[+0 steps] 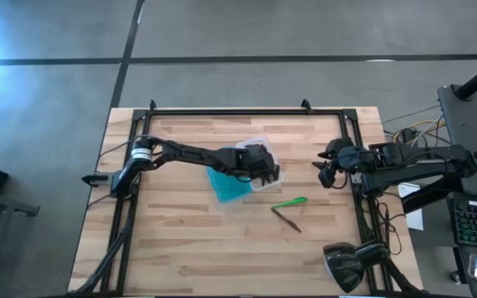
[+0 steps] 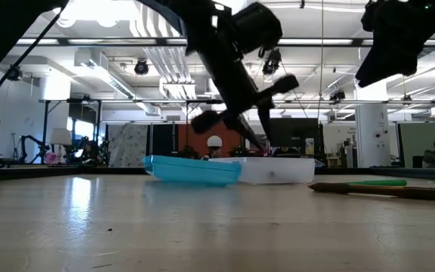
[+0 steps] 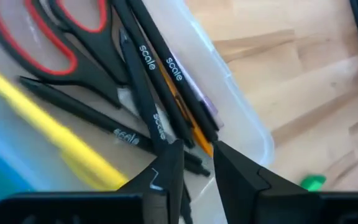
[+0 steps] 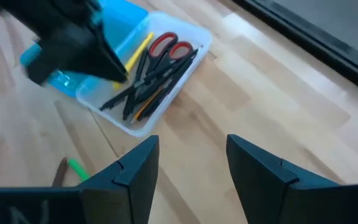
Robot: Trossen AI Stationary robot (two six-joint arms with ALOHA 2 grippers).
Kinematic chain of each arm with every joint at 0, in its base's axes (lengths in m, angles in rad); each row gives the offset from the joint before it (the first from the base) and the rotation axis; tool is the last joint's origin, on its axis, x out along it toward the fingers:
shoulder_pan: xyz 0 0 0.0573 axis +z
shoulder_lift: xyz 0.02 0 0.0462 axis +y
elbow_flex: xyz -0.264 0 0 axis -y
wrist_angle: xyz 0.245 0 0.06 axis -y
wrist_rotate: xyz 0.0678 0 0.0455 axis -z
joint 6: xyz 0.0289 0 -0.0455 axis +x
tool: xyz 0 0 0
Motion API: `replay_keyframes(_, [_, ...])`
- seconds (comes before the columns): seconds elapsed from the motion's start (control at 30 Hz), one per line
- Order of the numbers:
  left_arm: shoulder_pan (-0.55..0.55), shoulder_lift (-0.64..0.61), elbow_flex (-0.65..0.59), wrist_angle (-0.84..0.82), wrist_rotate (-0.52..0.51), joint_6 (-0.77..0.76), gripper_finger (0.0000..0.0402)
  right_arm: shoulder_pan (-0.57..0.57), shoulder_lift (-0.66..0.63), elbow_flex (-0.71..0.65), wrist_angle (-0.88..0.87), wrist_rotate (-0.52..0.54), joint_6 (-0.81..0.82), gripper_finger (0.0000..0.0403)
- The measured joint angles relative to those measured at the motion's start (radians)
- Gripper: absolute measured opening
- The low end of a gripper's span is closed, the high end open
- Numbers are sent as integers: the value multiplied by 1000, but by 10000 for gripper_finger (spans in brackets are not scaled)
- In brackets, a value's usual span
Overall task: Pick & place school supplies into a supply box
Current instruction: Put the green pen into the blue supply box
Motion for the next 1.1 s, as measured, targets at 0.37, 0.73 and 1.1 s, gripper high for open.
replay_keyframes(0.37, [-34,-87,55,-245,-94,96,69,0,96,-60,86,-136,-101,178])
replay_keyframes(0.73, [-65,-236,50,-243,-155,219,69,-6,395,-99,273,-430,-475,178])
replay_keyframes(1.1, [-87,-262,47,-239,-178,346,69,5,672,-99,356,-501,-701,178])
